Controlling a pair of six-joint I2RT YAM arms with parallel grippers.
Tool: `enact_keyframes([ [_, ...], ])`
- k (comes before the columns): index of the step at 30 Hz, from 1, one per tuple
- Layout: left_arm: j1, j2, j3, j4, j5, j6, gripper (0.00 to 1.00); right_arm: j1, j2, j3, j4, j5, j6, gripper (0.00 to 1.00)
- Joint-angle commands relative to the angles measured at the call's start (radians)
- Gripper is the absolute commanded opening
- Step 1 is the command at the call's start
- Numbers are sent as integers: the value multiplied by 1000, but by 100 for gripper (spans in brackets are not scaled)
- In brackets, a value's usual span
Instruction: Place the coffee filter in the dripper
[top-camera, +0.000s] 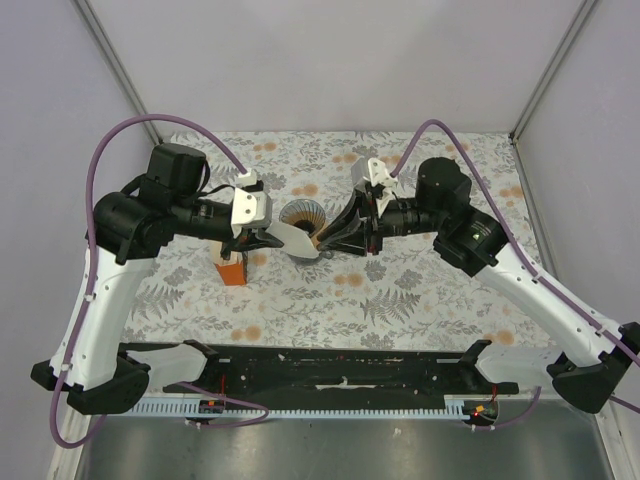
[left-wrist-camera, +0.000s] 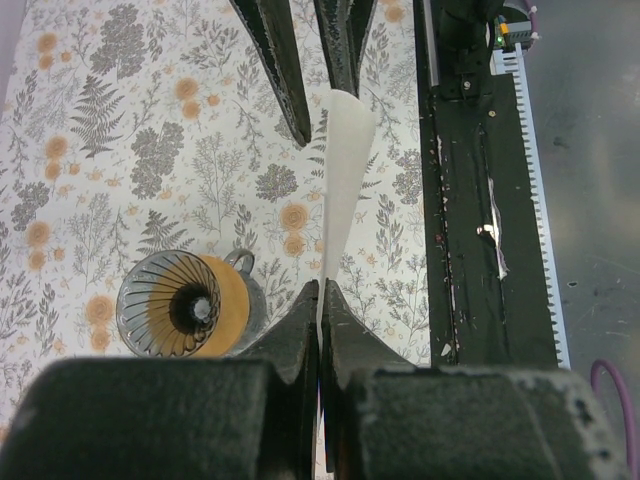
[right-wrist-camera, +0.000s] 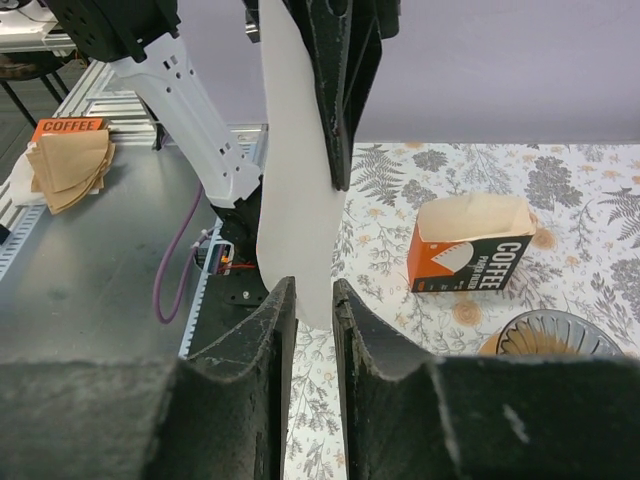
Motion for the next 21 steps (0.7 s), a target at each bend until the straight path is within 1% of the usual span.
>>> enact_keyframes([
  [1,-5,-19,1,-33,18,12,2,23,3,29,48,-8,11,29],
  [5,-5,-20,-4,-33,15,15,2,27,8,28,48,26,16,30],
  [9,-6,-20,-2,-33,12,13,2,35,8,26,45,34,17,34],
  [14,-8,-20,2,-32,6,18,2,43,-7,8,29,51,7,34],
  [21,-6,-22,4,-33,-1,21,2,43,-6,5,-40,39,-26,33],
])
